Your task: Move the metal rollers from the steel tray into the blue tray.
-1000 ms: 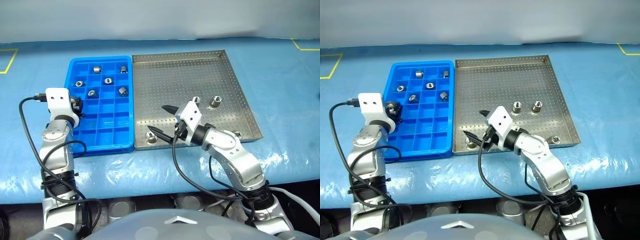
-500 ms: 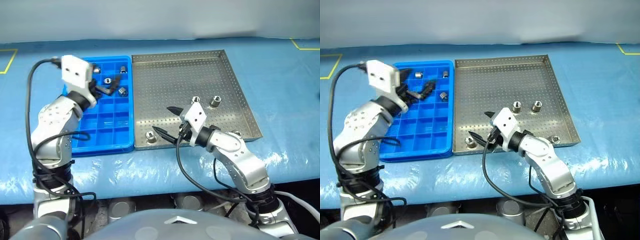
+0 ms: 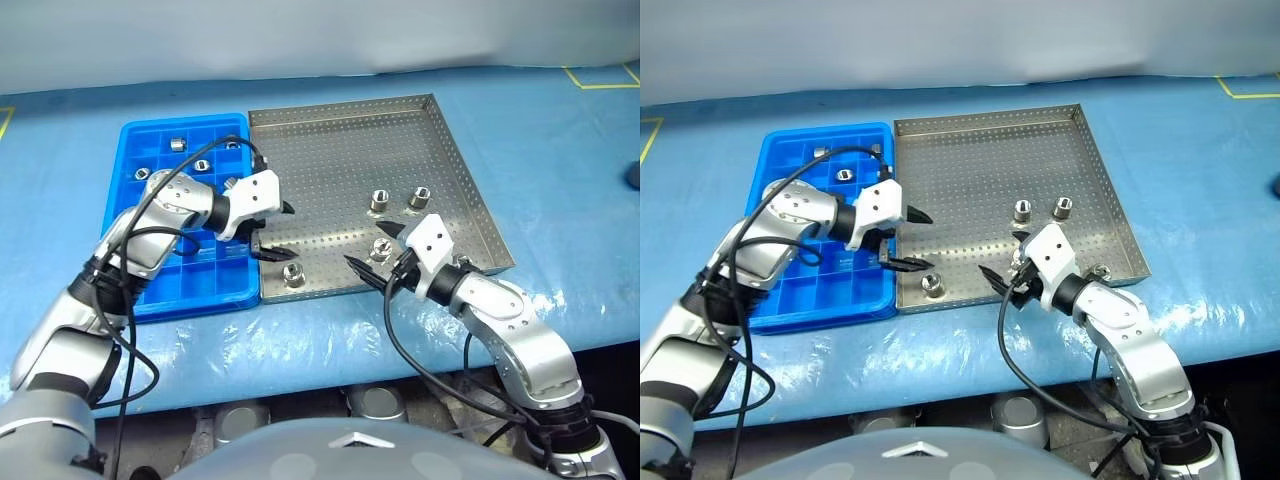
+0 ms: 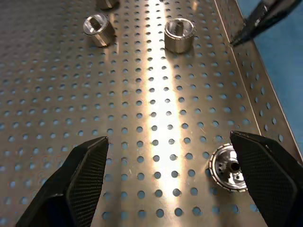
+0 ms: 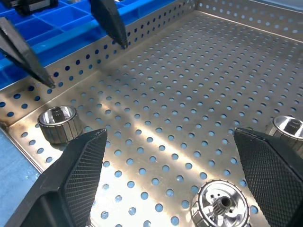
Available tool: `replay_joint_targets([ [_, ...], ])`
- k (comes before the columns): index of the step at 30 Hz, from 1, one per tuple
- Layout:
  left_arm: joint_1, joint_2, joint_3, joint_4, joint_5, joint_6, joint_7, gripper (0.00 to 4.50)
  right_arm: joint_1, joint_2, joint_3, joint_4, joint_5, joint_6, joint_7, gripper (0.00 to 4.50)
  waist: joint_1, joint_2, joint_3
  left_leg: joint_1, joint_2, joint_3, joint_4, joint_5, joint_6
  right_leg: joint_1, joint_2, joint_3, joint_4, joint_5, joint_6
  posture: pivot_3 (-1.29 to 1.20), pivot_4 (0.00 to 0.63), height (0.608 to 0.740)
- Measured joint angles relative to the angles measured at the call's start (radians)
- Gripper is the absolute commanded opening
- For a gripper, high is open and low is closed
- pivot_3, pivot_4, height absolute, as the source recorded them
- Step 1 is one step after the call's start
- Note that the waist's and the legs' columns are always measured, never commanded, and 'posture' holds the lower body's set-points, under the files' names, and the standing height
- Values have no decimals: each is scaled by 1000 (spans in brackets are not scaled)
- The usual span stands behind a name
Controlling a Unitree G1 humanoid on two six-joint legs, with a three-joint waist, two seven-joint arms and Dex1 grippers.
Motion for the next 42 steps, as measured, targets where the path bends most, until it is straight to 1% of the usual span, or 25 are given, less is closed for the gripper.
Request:
replay_joint_targets([
  [5, -106, -6, -115, 96, 83, -98, -171, 4475, 12, 20, 0, -25, -3, 2, -24, 4500, -19, 0, 0, 0, 0, 0, 0, 0, 0, 0, 0, 1, 0, -1, 1, -246, 150, 740],
  [11, -151, -23, -196, 177, 176, -186, -288, 4475, 32, 34, 0, -30, -4, 2, -43, 4500, -45, 0, 0, 0, 0, 0, 0, -1, 2, 0, 0, 1, 0, -1, 1, -257, 150, 740],
  [19, -170, -58, -232, 222, 275, -256, -334, 4475, 37, 46, 3, -30, -6, 1, -60, 4500, -60, 0, 0, 0, 0, 0, 0, -1, 2, 0, 1, 2, 0, -1, 2, -258, 150, 740],
  [23, -170, -83, -241, 224, 293, -268, -340, 4475, 37, 53, 8, -30, -6, 0, -62, 4500, -61, 0, 0, 0, 0, 0, 0, -1, 2, 0, 1, 2, 0, -1, 2, -260, 150, 740],
  [26, -169, -91, -261, 223, 313, -281, -347, 3881, 35, 57, 8, -30, -7, 0, -64, 4500, -65, 0, 0, 0, 0, 1, 0, -1, 2, 0, 1, 2, 0, -1, 2, -261, 150, 740],
  [30, -168, -86, -278, 205, 309, -280, -353, 2522, 33, 58, 8, -30, -8, -2, -64, 4500, -65, 0, 0, 0, 0, 1, 0, -1, 2, 0, 1, 2, 0, -1, 2, -257, 150, 740],
  [33, -166, -59, -306, 180, 288, -276, -354, 1658, 31, 58, 8, -30, -8, -2, -64, 4500, -66, 0, 0, 0, 0, 1, 0, -1, 2, 0, 1, 2, 1, -1, 2, -243, 150, 740],
  [36, -157, -44, -294, 157, 270, -259, -351, 1660, 21, 59, 9, -28, -8, -2, -63, 4500, -63, 0, 0, 0, 1, 1, 1, -1, 2, 0, 1, 2, 1, -1, 2, -230, 150, 740],
  [38, -135, -62, -229, 143, 249, -245, -299, 1660, 5, 62, 14, -28, -8, -3, -61, 4500, -60, 0, 0, 0, 1, 0, 2, -1, 2, 0, 1, 2, 1, -1, 2, -221, 150, 740],
  [40, -118, -100, -146, 125, 223, -230, -210, 1660, 0, 64, 20, -27, -8, -4, -58, 4500, -55, 0, 0, 0, 1, 0, 2, -1, 2, 0, 1, 2, 1, -1, 2, -215, 150, 740],
  [42, -87, -158, -34, 112, 204, -207, -59, 1660, -7, 66, 29, -24, -8, -4, -57, 4500, -48, 0, 0, 0, 0, 0, 2, -1, 2, 0, 1, 2, 1, -1, 2, -204, 150, 740],
])
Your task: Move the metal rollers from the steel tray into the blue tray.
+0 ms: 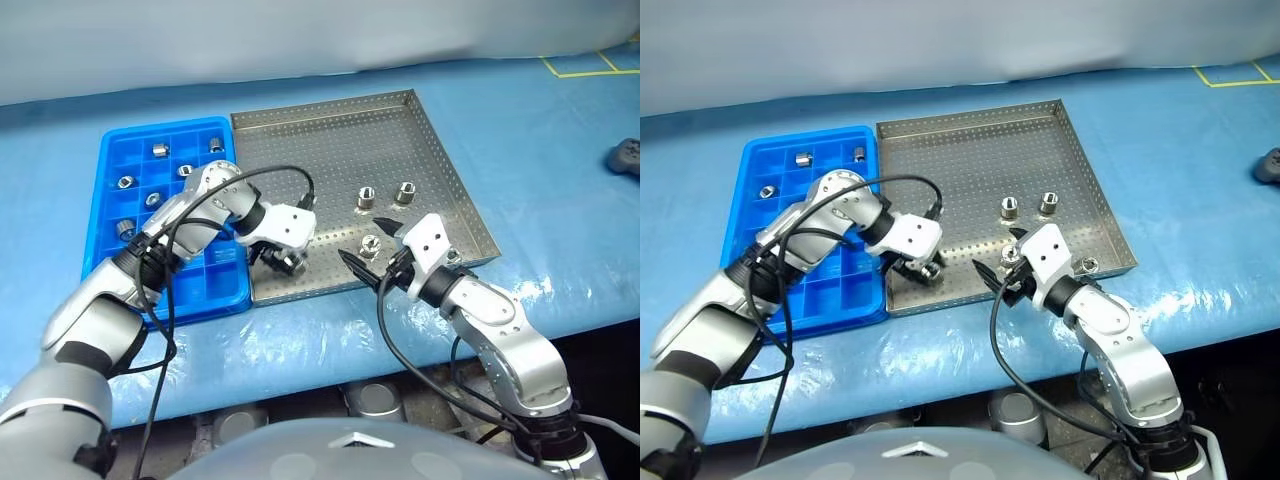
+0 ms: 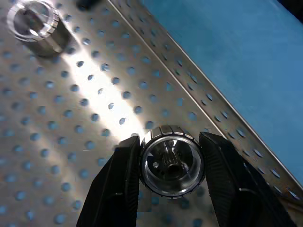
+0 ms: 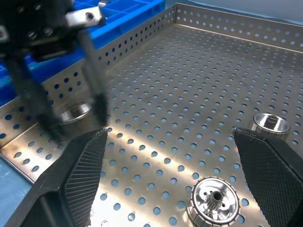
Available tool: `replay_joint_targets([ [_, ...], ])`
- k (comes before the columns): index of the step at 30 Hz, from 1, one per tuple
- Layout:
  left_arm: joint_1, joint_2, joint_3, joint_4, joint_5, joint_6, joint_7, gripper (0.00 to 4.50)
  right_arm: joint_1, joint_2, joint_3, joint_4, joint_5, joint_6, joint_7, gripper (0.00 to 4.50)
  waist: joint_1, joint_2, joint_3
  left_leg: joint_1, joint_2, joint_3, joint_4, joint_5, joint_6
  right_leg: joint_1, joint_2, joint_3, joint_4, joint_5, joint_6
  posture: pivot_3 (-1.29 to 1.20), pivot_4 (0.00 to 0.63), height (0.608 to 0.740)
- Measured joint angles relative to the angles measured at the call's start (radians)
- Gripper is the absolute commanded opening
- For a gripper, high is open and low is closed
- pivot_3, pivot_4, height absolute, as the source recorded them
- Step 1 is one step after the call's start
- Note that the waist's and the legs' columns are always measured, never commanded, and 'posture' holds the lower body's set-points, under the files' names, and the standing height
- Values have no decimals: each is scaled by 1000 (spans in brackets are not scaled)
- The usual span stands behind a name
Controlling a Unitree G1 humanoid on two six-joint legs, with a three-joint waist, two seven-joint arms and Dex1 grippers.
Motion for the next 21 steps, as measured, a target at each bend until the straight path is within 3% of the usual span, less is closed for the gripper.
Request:
replay_joint_targets([
  [4, 102, -111, 273, -88, -14, 113, 395, 1660, -24, 2, 18, 7, 0, 0, 5, 4500, -3, 0, 0, 1, 0, 1, 0, -1, 2, 0, 0, 1, 1, 2, -4, -180, 150, 740],
  [12, 403, -309, 682, -460, -21, 260, 933, 1660, -100, 5, 68, 42, 1, 0, 53, 4500, 30, 0, 0, 1, 0, 0, 1, -1, 2, 1, -1, 0, 1, 3, -4, -108, 150, 740],
  [16, 535, -374, 765, -627, -3, 331, 1095, 1660, -133, 9, 91, 64, 4, -1, 84, 4500, 66, 0, 0, 3, -1, 0, 1, -1, 2, 3, -2, 0, 1, 3, -4, -71, 150, 740],
  [21, 682, -452, 788, -687, 2, 413, 1215, 1660, -165, 14, 120, 92, 4, -3, 114, 4500, 105, -1, 0, 3, -1, 0, 3, -1, 1, 3, -2, -2, 1, 4, -3, -35, 150, 740],
])
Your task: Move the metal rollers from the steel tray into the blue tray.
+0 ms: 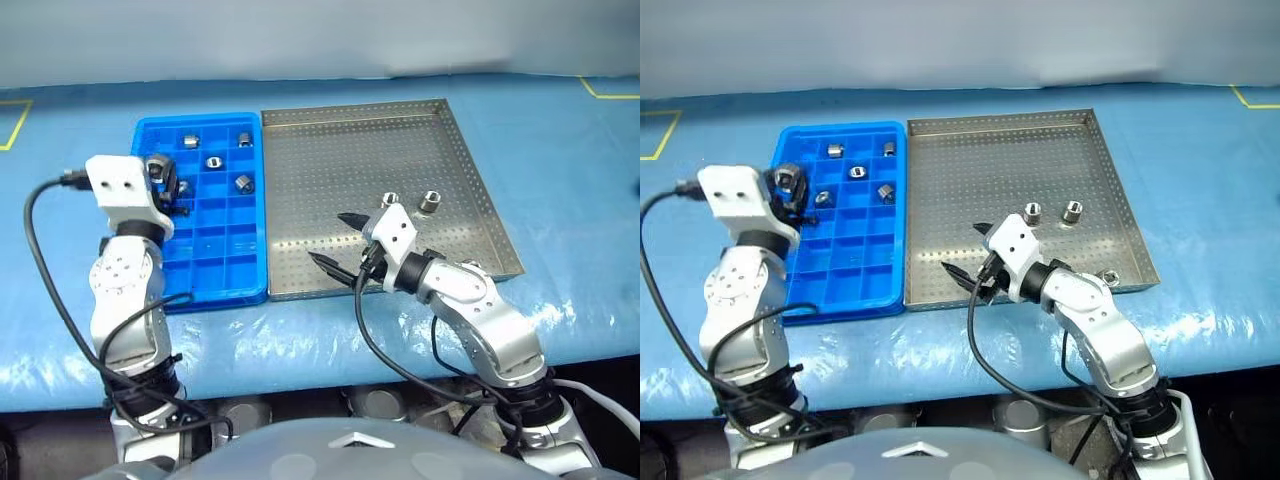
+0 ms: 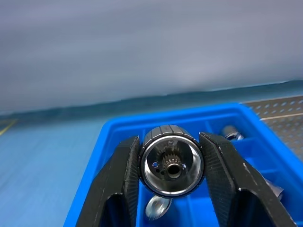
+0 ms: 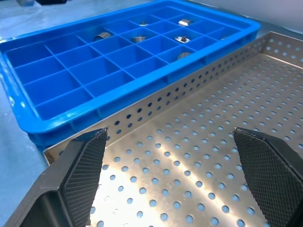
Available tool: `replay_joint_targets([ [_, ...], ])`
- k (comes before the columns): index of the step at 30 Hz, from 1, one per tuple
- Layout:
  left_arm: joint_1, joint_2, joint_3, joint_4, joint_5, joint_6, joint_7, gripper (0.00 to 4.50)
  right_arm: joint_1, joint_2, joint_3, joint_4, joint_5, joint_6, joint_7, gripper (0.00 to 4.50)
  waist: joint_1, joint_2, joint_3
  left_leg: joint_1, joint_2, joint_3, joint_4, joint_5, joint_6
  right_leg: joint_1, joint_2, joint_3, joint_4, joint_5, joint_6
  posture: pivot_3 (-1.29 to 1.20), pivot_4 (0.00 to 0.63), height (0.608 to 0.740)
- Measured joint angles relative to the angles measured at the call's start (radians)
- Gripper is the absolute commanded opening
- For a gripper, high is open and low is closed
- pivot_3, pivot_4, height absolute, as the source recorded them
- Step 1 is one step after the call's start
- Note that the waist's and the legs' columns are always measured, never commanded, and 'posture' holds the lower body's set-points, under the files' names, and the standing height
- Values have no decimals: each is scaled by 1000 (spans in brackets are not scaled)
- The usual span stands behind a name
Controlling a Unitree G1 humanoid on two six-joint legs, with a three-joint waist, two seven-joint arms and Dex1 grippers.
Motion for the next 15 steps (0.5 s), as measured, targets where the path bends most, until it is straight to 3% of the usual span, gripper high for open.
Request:
replay_joint_targets([
  [15, 162, -63, -89, -52, -21, 124, 82, 1660, 1, -4, 7, 24, -1, -4, 23, 4500, 12, 0, 0, 0, 0, 0, -2, 1, -1, 0, 0, 0, -2, 0, 0, -58, 150, 740],
])
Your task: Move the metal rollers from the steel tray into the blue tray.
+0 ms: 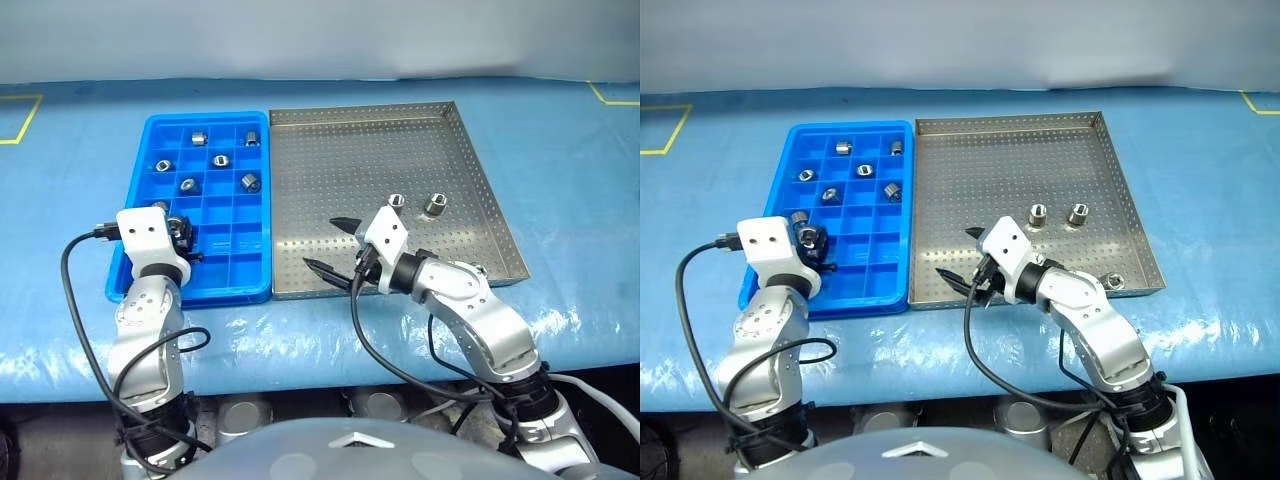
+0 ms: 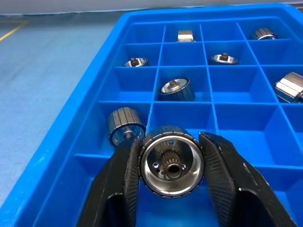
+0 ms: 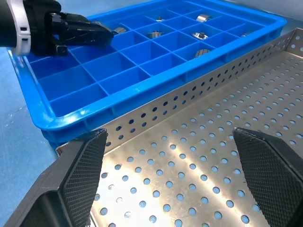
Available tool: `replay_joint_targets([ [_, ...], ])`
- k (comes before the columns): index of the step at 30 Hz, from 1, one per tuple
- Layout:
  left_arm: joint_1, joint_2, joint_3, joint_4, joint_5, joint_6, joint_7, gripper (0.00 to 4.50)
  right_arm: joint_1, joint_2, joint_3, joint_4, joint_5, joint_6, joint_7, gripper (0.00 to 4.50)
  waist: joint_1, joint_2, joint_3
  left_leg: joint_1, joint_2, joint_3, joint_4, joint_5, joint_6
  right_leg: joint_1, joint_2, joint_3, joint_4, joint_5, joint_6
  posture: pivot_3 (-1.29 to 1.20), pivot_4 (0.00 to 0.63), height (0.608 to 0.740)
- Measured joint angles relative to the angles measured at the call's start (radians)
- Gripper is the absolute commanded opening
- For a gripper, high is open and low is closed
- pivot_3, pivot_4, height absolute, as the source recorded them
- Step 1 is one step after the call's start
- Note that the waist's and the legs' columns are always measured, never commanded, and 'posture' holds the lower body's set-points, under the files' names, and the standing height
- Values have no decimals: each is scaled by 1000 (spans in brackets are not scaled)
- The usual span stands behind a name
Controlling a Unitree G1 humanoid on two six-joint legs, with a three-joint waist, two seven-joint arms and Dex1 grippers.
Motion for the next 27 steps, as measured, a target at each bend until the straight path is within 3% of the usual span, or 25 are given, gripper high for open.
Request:
replay_joint_targets([
  [1, 18, -9, -9, -12, 3, 11, 11, 1660, 4, -1, 0, 0, 0, 0, -1, 4500, 0, 0, 0, 0, 0, 0, 0, 0, 0, 0, 0, 0, 0, 0, 0, -58, 150, 740],
  [9, 7, -32, -28, -52, 9, 50, 60, 4371, 21, -3, -5, -4, 0, 0, -15, 4500, 1, 0, 0, 0, 0, 0, 0, 1, -1, 0, 0, 0, 0, 0, 0, -62, 150, 740],
  [10, -12, -24, -31, -51, 3, 47, 52, 4486, 24, -3, -7, -5, 0, 0, -17, 4500, 2, 0, 0, 0, 0, 0, 0, 1, -1, 0, 0, 0, 0, 0, 0, -66, 150, 740],
  [15, -154, 73, -82, -18, -66, -39, -81, 4486, 72, -3, -58, -15, 0, -12, -45, 4500, 3, 0, 0, 0, 0, 0, -1, 1, -2, 0, 0, 0, -1, 0, 0, -110, 150, 740],
  [21, -281, 148, -212, 181, -120, -185, -265, 4486, 176, 14, -197, -24, 2, -36, -124, 4500, -14, 0, 0, -1, -1, 1, -2, 1, -2, -1, 0, 0, -1, 0, 0, -185, 150, 740],
  [27, -421, 158, -341, 381, -159, -261, -440, 4486, 275, 35, -287, -74, 1, -55, -187, 4500, -48, 1, -1, -1, -1, 1, -2, 1, -2, -1, 0, 1, -1, 0, 1, -259, 150, 740],
])
